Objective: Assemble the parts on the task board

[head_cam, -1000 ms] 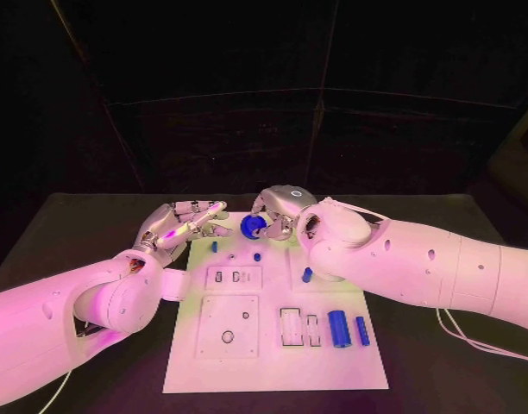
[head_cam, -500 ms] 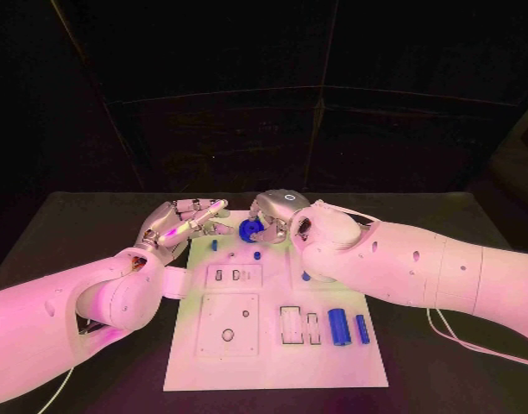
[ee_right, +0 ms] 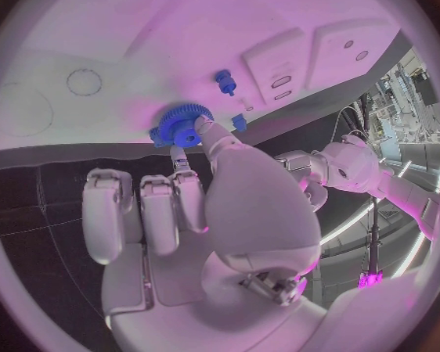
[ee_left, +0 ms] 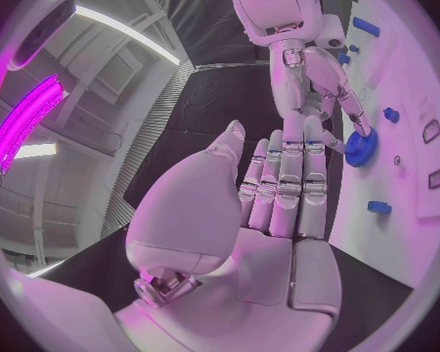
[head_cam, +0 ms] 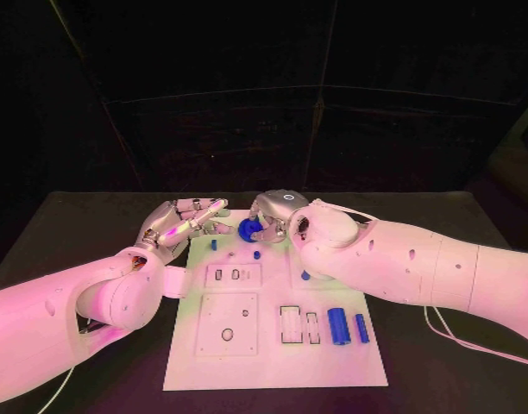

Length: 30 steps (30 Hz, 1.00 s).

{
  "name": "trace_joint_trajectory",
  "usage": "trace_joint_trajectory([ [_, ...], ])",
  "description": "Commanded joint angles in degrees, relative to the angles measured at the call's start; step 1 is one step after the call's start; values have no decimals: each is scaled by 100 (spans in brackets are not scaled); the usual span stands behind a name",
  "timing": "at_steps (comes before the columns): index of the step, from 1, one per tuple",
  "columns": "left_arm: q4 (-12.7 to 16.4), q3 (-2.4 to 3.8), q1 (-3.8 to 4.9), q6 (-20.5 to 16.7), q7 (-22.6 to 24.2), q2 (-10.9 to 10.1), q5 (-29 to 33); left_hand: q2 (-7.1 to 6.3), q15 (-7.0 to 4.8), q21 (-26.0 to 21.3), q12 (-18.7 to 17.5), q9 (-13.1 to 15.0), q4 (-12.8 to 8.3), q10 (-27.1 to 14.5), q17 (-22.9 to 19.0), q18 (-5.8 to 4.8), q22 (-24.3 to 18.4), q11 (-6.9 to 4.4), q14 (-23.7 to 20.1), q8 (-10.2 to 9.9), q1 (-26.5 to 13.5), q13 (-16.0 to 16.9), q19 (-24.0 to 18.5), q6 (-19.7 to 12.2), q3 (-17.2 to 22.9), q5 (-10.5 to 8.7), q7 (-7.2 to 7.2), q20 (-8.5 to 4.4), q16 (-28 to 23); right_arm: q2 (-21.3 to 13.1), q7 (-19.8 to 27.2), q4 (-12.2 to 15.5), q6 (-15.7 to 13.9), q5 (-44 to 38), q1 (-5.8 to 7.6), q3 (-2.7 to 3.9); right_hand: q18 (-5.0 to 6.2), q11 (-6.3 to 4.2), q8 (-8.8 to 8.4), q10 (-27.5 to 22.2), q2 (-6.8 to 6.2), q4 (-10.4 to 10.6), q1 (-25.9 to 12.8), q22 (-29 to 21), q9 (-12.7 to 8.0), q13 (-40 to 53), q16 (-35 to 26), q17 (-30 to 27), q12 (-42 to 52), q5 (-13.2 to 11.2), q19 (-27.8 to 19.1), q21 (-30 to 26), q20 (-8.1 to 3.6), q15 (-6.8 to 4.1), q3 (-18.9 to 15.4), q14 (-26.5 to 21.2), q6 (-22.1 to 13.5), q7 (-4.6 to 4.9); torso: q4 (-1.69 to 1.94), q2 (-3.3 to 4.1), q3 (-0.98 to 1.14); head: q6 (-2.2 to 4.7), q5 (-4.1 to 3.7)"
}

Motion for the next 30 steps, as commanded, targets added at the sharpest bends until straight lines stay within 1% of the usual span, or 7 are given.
trace_joint_trajectory([
  [1,8,5,9,50,51,1,-7,49,8,-29,-35,-4,-34,29,6,78,-5,-4,-27,-19,20,9,-7,32,-4,4,19,26,-20,0,-92,-10,111,35,11,1,-68,10,-163,-51,-77,67,-117,791,-16,461,20,1206,-55,-518,278,24,71,59,-92,544,-209,19,8,-2,-3,-6,6],
  [4,9,5,9,49,50,-1,-7,53,8,-31,-40,-4,-38,31,17,78,-7,-3,-28,-22,24,9,-6,32,-4,3,20,26,-24,-3,-93,-11,184,153,11,1,-66,23,-207,-65,-124,189,-239,786,0,443,21,1209,-72,-920,274,22,89,73,-193,544,-221,27,6,1,-4,-6,7],
  [6,10,5,9,48,49,-2,-7,53,8,-31,-40,-4,-38,31,17,78,-7,-3,-28,-22,24,9,-6,32,-4,3,20,26,-24,-2,-79,-12,265,260,11,1,-65,26,-223,-65,-167,278,-316,783,7,443,21,1209,-72,-966,272,20,96,79,-293,544,-210,33,4,1,-4,-9,4],
  [12,12,5,9,50,46,-3,-7,53,8,-31,-40,-4,-38,31,17,78,-7,-3,-28,-22,24,9,-6,32,-4,3,20,26,-24,1,-44,-6,393,480,11,1,-65,34,-248,-65,-148,569,-470,786,18,451,19,1207,-68,-955,273,21,106,84,-565,544,-153,32,3,0,0,-16,8],
  [17,15,5,9,49,41,-10,-7,53,8,-31,-40,-4,-38,31,17,78,-7,-3,-28,-22,24,9,-6,32,-4,3,20,26,-24,-19,-29,1,415,646,11,1,-67,20,-251,-46,64,920,-705,794,27,482,19,1208,-44,-626,277,25,97,73,-844,544,-57,14,5,-3,-3,-13,5],
  [25,10,5,9,54,41,-41,-7,53,8,-31,-40,-4,-38,31,17,78,-7,-3,-28,-22,24,9,-6,32,-4,3,20,26,-24,-527,425,415,-880,1054,11,1,-70,37,-301,15,162,1043,-633,809,13,559,20,1211,22,-368,284,31,102,85,-1087,545,-55,37,-28,-20,6,14,24],
  [30,7,5,9,57,42,-78,-7,53,8,-31,-40,-4,-38,31,17,78,-7,-3,-28,-22,24,9,-6,32,-4,3,20,26,-24,-1091,865,836,-1144,1498,25,1,-65,49,-342,-23,201,917,-347,785,-7,518,11,1191,-22,-308,271,21,116,97,-1141,539,-237,53,-75,-49,11,36,5],
])
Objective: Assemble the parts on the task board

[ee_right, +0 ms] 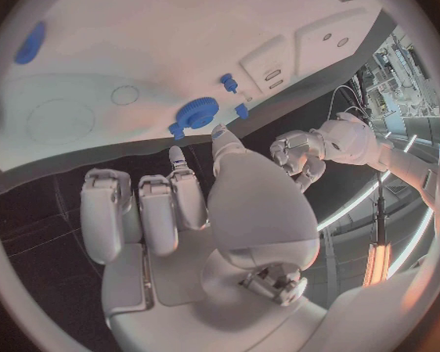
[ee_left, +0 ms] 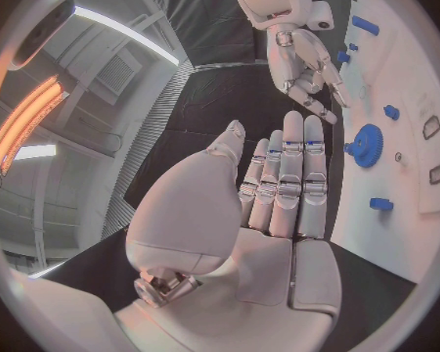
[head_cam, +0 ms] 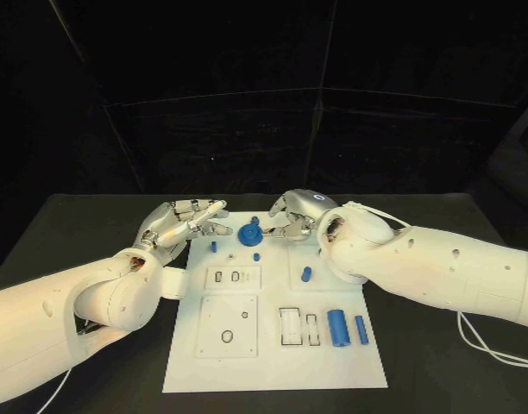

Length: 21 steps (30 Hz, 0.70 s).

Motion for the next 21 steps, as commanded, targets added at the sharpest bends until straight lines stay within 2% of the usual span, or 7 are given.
trace_joint_trajectory([
  [1,4,6,9,55,49,-25,-7,53,8,-31,-19,-4,-38,31,6,78,-9,-3,-28,-22,24,9,-6,32,-4,3,20,26,-24,-394,693,311,-650,718,31,3,-62,31,-15,-39,16,-97,217,774,-1,506,7,1184,-49,48,252,16,48,27,-31,524,-56,-2,-63,-34,8,16,-12],
  [7,-13,6,9,53,47,-36,-7,53,9,-33,-26,-5,-42,28,15,78,-11,-2,-30,-26,26,9,-6,29,-6,2,22,27,-27,-1172,1291,592,-245,1459,79,1,-50,-4,62,-73,112,-484,845,721,37,464,-10,1154,-102,-16,223,-9,28,-1,57,517,159,-33,-139,-55,38,45,-22],
  [10,-17,5,9,62,42,-12,-7,53,8,-34,-27,-5,-48,30,20,79,-12,-3,-31,-26,34,9,-5,30,-5,3,20,27,-29,-1416,1630,591,-199,1665,91,-1,-51,-13,89,-50,90,-601,975,721,43,486,15,1215,-86,89,224,-9,22,-9,62,531,249,-38,-159,-70,46,75,-39],
  [14,-27,5,8,84,36,36,-7,52,7,-35,-29,-4,-57,32,26,79,-13,-4,-32,-26,46,9,-5,31,-2,4,19,26,-31,-1606,1925,457,-90,1847,96,-3,-43,-11,68,-62,40,-673,1027,684,31,466,36,1265,-108,156,208,-23,17,-9,38,542,239,-36,-173,-71,79,77,-43],
  [17,-38,5,8,91,35,57,-7,54,6,-36,-33,-4,-70,34,34,79,-15,-6,-33,-27,63,10,-3,33,3,6,18,26,-34,-1619,2049,266,-19,1902,94,-4,-43,-10,55,-64,22,-702,1046,684,25,464,42,1281,-112,188,208,-23,16,-8,28,545,227,-35,-174,-60,70,82,-74],
  [19,-48,5,7,99,34,74,-7,55,5,-37,-35,-4,-75,34,39,80,-15,-6,-34,-27,70,10,-3,34,5,6,17,25,-36,-1605,2120,110,55,1929,82,-5,-42,-10,38,-70,11,-735,1070,679,18,457,50,1301,-122,228,206,-25,16,-8,22,549,207,-35,-155,-63,57,67,-90],
  [21,-59,5,7,105,32,87,-7,55,5,-37,-35,-4,-75,34,39,80,-15,-6,-34,-27,70,10,-3,34,5,6,17,25,-36,-1587,2177,-31,129,1945,60,-6,-41,-10,30,-73,8,-756,1087,677,15,454,56,1314,-125,248,206,-26,16,-8,22,552,197,-34,-141,-64,56,55,-103],
])
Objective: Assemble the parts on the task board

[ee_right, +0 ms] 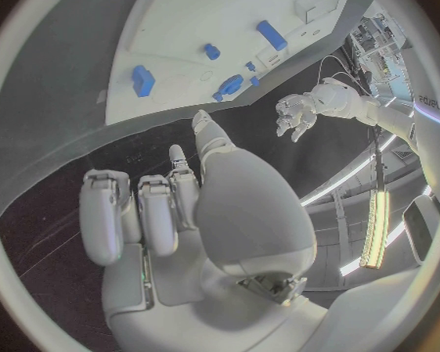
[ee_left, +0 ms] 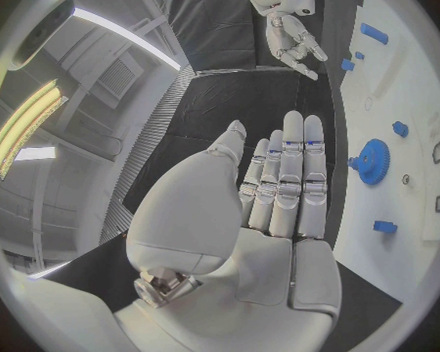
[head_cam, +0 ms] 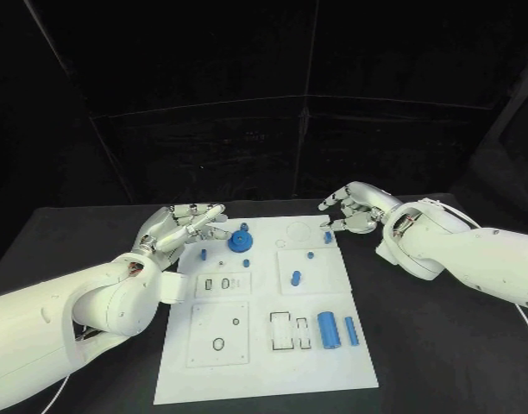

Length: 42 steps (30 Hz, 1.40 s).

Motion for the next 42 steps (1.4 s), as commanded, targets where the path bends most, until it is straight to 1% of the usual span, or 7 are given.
trace_joint_trajectory([
  [1,-11,4,6,94,33,20,-7,29,5,-37,-35,-4,-43,35,9,80,-4,-6,-34,-27,43,10,-3,34,5,6,17,25,-36,31,448,-174,270,258,-23,1,-41,-20,-40,-21,5,-49,72,678,-9,451,35,1319,-35,36,206,-26,16,-7,11,553,-39,6,21,0,-12,-30,-17],
  [8,-52,3,4,100,14,37,-7,29,5,-37,-35,-4,-43,35,9,80,-4,-6,-34,-27,43,10,-3,34,5,6,17,25,-36,61,607,-475,412,203,-104,0,-42,-18,-46,-20,9,-86,106,683,-10,456,43,1337,-34,67,209,-24,17,-6,18,557,-46,10,18,4,-5,-43,2],
  [15,-61,3,4,109,10,36,-7,29,5,-37,-35,-4,-43,35,9,80,-4,-6,-34,-27,43,10,-3,34,5,6,17,25,-36,70,634,-575,594,193,-168,0,-43,-18,-36,0,14,-105,114,689,-6,481,48,1348,-12,99,212,-21,17,-5,19,560,-26,9,8,5,-20,-49,-23],
  [20,-64,3,3,115,10,36,-7,36,4,-38,-39,-3,-52,38,18,81,-6,-7,-35,-28,56,10,-1,37,12,7,17,25,-39,60,641,-577,670,194,-226,0,-44,-17,-28,3,13,-108,110,691,-3,484,48,1349,-9,104,213,-21,17,-5,15,560,-10,9,9,4,-13,-65,-46],
  [23,-70,3,3,116,10,34,-7,36,4,-38,-39,-3,-52,38,18,81,-6,-7,-35,-28,56,10,-1,37,12,7,17,25,-39,60,647,-586,691,200,-272,0,-43,-16,-20,0,18,-105,96,691,0,481,49,1351,-12,106,213,-21,18,-4,10,560,8,12,-2,4,-9,-53,-41],
  [34,-88,3,3,124,9,43,-7,36,4,-38,-39,-3,-52,38,18,81,-6,-7,-35,-28,56,10,-1,37,12,7,17,25,-39,135,610,-693,678,210,-387,0,-44,-12,-14,4,33,-97,75,693,2,484,50,1355,-10,107,215,-20,19,-2,7,561,24,16,27,4,-5,-85,-67],
  [42,-102,3,1,126,5,54,-7,36,4,-38,-39,-3,-52,38,18,81,-6,-7,-35,-28,56,10,-1,37,12,7,17,25,-39,238,558,-794,634,211,-401,0,-45,-10,1,20,156,-66,23,700,5,501,52,1358,5,114,219,-17,23,2,36,562,79,19,23,2,-9,-103,-66],
])
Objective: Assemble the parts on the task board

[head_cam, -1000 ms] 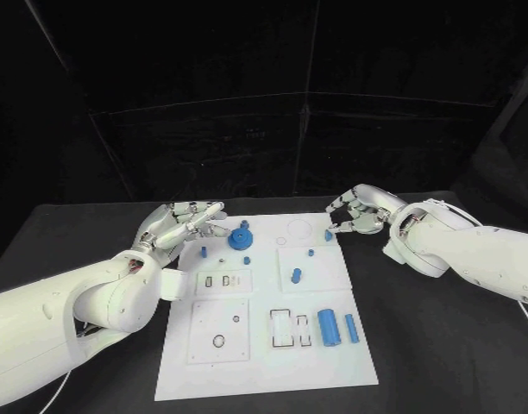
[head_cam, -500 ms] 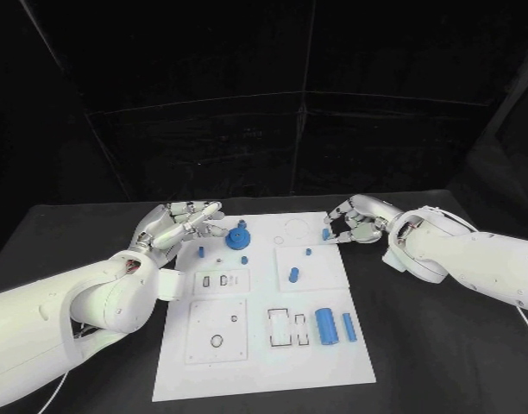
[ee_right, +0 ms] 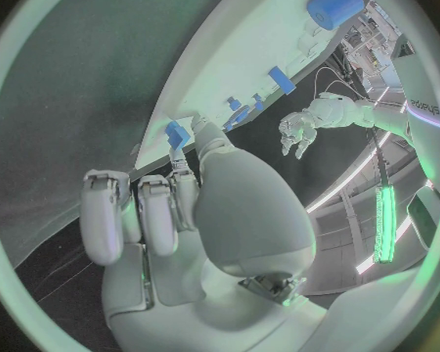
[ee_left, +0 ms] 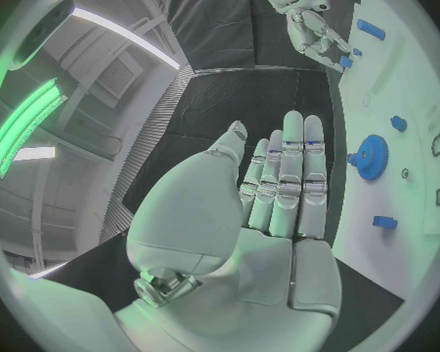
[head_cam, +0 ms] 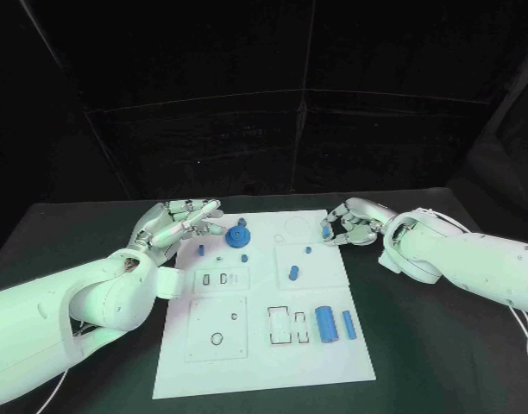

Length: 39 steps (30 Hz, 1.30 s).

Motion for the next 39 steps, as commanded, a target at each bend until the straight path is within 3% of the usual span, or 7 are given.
trace_joint_trajectory([
  [1,0,5,4,80,24,13,-7,9,4,-38,-39,-3,-29,38,7,81,-8,-7,-35,-28,29,7,-1,37,-12,7,17,25,-39,31,-17,-36,-10,17,1,1,-45,-10,27,23,94,11,-2,701,9,503,30,1358,9,16,219,-17,24,2,38,562,72,0,4,0,-1,-11,-2],
  [14,-17,4,3,84,20,19,-7,9,4,-38,-39,-3,-29,38,7,81,-8,-7,-35,-28,29,7,-1,37,-12,7,17,25,-39,99,-28,-154,-225,119,-11,2,-45,-39,102,35,344,27,-15,700,26,526,30,1361,24,-66,219,-17,13,-16,207,562,305,-35,6,-2,0,-46,17],
  [39,-22,3,2,85,7,18,-7,16,4,-40,-49,-4,-44,40,24,80,-11,-6,-39,-33,46,6,1,35,-5,7,19,24,-46,136,-41,-182,-166,244,-13,2,-47,-84,159,73,327,-57,30,713,31,577,37,1378,69,-106,226,-13,-20,-54,297,566,468,-87,1,-2,4,-76,5],
])
